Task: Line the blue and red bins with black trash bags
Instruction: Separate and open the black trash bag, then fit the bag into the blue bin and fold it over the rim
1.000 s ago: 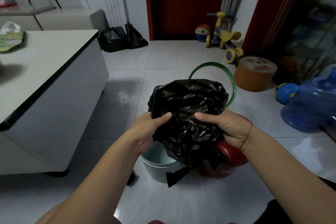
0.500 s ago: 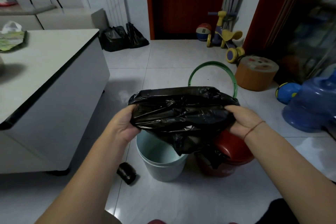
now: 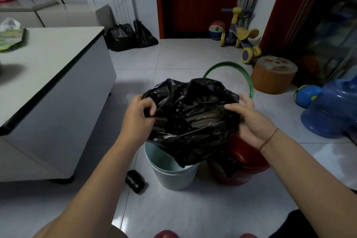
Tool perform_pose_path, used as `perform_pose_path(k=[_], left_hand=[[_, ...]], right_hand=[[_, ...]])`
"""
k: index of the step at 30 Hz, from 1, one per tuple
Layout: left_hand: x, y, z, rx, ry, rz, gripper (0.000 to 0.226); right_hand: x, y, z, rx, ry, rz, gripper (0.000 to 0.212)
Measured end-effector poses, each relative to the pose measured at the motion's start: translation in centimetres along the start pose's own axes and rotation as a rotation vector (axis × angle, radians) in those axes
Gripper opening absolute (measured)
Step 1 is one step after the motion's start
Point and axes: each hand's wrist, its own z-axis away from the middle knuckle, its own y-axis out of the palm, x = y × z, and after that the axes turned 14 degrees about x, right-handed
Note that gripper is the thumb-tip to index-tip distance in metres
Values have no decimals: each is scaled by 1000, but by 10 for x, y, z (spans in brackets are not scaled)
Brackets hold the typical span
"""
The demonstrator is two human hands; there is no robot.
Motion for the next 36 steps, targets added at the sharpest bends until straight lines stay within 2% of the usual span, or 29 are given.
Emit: perform_pose_path(k=[1,2,3,5,6,7,9,11,13,15,17,20,22,25,27,30,33,36], left_hand=[[0,0,1,18,-6,-82,44],[1,1,1,44,-23,-133,45],[3,2,0,83,-45,-167,43],[8,4,0,192,-90,-220,25],[10,5,2,255,-121,-218,27],[12,6,3,311,-154,-191,41],[18,7,5,400,-231,-135,77],[24,6,6,479,-287,-207,96],[29,6,7,564,-338,-356,84],[34,7,7,632,-402,-533,62],[42,8,9,671,-465,-679,51],[57,12,10,691,-534,-752,44],[67,16,7,746,-524,-658,56],[68,14,-1,762,-423,-300,90],[65,13,-9,643,-363,-126,95],[65,20,-20,538,-252,-21,110],[72,32,-28,654,-200,45,133],[87,43,-35,754,-188,-103,137]], right_hand=[[0,0,2,48,-60,75,87],[1,1,4,124,-116,182,93],[1,2,7,214,-156,303,88],[1,6,12,354,-157,547,62],[1,9,13,394,-136,663,52],[-1,9,15,417,-110,774,47],[-7,8,13,410,5,993,63],[-14,9,8,378,141,1186,97],[-22,10,2,334,236,1333,113],[-30,3,-9,249,317,1482,102],[-34,-8,-22,90,473,1621,85],[-36,-23,-37,-78,671,1683,78],[-36,-26,-47,-18,682,1638,78],[-35,-22,-64,173,528,1511,89],[-35,-16,-71,259,393,1470,103],[-41,-11,-79,293,263,1435,112],[-55,-7,-86,323,234,1412,112],[-78,-3,-98,383,282,1503,116]])
